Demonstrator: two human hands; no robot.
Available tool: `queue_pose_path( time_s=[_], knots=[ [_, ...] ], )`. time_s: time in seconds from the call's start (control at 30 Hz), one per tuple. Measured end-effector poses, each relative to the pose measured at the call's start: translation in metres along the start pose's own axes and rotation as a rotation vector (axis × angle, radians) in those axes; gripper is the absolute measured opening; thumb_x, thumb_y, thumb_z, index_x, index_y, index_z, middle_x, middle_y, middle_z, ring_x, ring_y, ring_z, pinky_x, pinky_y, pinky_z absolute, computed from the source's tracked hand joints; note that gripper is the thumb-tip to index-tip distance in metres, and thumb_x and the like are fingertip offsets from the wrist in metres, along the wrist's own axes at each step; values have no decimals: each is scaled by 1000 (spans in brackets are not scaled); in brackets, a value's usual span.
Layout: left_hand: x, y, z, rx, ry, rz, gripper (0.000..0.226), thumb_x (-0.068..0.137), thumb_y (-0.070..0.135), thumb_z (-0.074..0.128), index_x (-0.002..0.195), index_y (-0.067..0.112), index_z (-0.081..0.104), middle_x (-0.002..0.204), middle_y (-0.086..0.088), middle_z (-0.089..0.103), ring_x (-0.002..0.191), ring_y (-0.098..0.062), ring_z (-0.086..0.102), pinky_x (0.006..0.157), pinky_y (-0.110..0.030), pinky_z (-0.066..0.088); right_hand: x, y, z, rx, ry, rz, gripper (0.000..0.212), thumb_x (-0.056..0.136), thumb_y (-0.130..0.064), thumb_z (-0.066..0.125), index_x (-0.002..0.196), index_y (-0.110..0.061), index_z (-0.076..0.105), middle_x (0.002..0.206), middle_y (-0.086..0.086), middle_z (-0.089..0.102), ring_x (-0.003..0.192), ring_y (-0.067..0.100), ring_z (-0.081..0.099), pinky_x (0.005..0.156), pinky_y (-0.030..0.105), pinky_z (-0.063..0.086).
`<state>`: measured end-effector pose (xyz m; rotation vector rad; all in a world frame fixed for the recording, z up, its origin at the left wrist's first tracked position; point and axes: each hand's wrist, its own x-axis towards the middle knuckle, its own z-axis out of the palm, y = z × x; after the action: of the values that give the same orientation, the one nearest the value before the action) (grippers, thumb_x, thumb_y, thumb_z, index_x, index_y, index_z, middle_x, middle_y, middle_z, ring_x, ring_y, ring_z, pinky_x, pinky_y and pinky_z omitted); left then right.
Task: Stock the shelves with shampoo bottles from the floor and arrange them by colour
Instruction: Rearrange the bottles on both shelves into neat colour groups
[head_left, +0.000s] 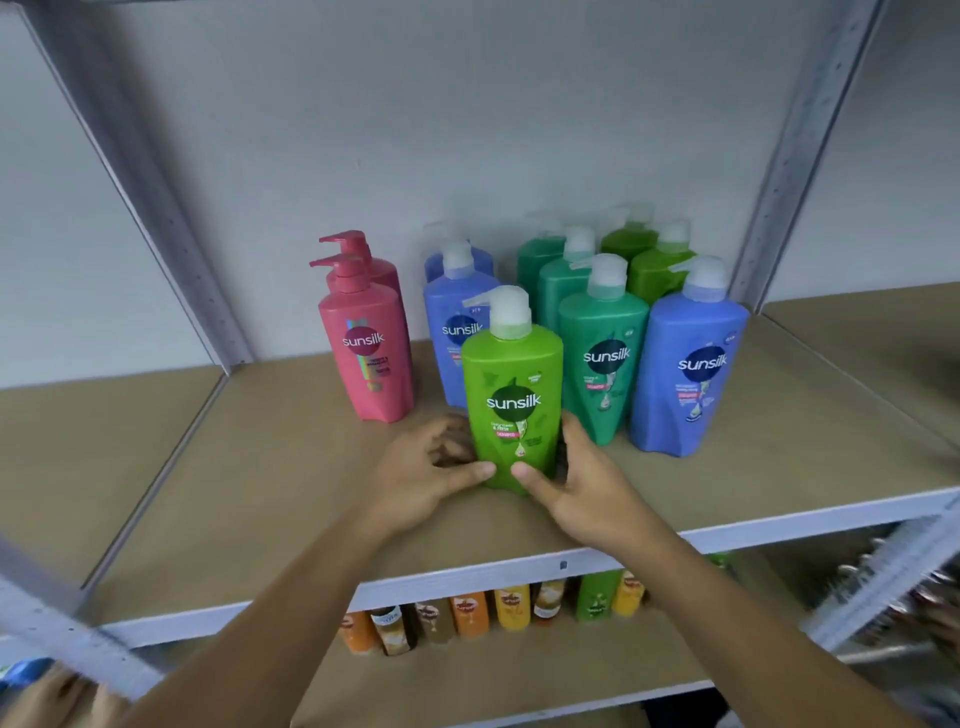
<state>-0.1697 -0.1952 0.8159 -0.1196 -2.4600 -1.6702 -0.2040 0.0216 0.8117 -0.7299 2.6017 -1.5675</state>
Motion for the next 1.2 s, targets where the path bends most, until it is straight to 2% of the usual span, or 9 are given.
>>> queue_pose_path(
  time_s=[0.2, 0.33, 0.47, 0.57, 0.67, 0.77, 0.87, 1.0, 1.2],
  knots=[
    [-9, 12, 32, 56, -115, -45, 33, 77, 31, 87, 104, 20, 71, 74, -11, 71, 66, -8, 60, 71, -29, 49, -31, 9, -30, 0, 49, 1, 65, 87, -37, 74, 142, -33, 39, 130, -21, 61, 121, -3, 57, 105, 35, 48],
    [-9, 23, 61, 15, -134, -54, 34, 73, 37, 89, 98, 22, 72, 81, -9, 74, 74, -13, 64, 81, -44, 54, -48, 21, -58, -5, 55, 11, 64, 84, -44, 73, 139, -36, 41, 128, -19, 63, 119, 0, 59, 102, 39, 50],
    [-5, 35, 99, 20, -117, -24, 40, 68, 50, 88, 99, 28, 74, 87, -5, 74, 85, -24, 70, 91, -53, 53, -61, 38, -97, -10, 48, 23, 58, 86, -36, 76, 135, -37, 45, 122, -22, 66, 115, -2, 61, 99, 38, 52],
    [-3, 47, 132, 71, -88, -14, 37, 72, 49, 86, 102, 31, 74, 91, 4, 75, 91, -17, 70, 94, -48, 52, -67, 50, -129, -35, 24, 11, 58, 87, -34, 76, 136, -36, 45, 122, -24, 65, 114, -4, 61, 99, 35, 51],
    [-1, 62, 165, 80, -70, -9, 33, 79, 36, 85, 109, 27, 73, 102, 12, 75, 102, -6, 68, 98, -34, 52, -69, 64, -158, -49, 15, 8, 54, 87, -35, 77, 131, -35, 47, 118, -26, 65, 111, -5, 61, 96, 34, 52],
    [4, 73, 187, 151, -30, -23, 42, 79, 43, 83, 116, 28, 72, 114, 19, 72, 112, 2, 64, 100, -25, 48, -70, 76, -181, -42, 0, 30, 53, 86, -37, 76, 129, -35, 47, 117, -25, 65, 110, -2, 62, 96, 36, 52],
    [7, 79, 198, 144, 48, -85, 42, 81, 49, 78, 115, 25, 74, 111, 19, 73, 106, 5, 65, 97, -20, 50, -67, 89, -198, -39, -8, 42, 55, 85, -39, 77, 131, -35, 46, 118, -23, 66, 111, -1, 62, 96, 37, 52],
    [12, 80, 199, 220, 191, -157, 25, 94, 45, 65, 108, 27, 76, 101, 20, 74, 94, 11, 65, 83, -12, 47, -56, 106, -212, -30, 4, 45, 60, 85, -34, 78, 134, -37, 44, 120, -22, 67, 113, 3, 63, 99, 39, 51],
    [27, 76, 203, 311, 298, -215, 17, 90, 39, 73, 101, 26, 75, 97, 19, 74, 92, 9, 66, 90, -16, 51, -33, 127, -225, -7, 48, 94, 50, 87, -31, 76, 127, -34, 47, 114, -18, 67, 109, 10, 63, 91, 34, 50]
  ],
)
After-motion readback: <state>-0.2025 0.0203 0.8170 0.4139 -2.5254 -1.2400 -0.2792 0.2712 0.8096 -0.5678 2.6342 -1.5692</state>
